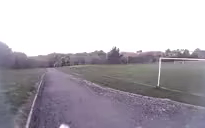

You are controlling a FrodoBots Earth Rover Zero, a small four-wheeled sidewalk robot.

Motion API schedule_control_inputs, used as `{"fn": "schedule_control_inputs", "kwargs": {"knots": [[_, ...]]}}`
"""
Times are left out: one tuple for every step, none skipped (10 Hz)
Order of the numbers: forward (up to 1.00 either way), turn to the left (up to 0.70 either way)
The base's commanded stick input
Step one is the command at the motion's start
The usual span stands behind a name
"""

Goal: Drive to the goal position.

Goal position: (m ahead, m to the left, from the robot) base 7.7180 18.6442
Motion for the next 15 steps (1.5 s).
{"fn": "schedule_control_inputs", "kwargs": {"knots": [[0.70,0.00],[0.70,0.00],[0.70,0.00],[0.70,0.00],[0.70,0.01],[0.70,0.21],[0.70,0.35],[0.70,0.35],[0.70,0.35],[0.70,0.35],[0.70,0.35],[0.70,0.35],[0.70,0.35],[0.70,0.35],[0.70,0.35]]}}
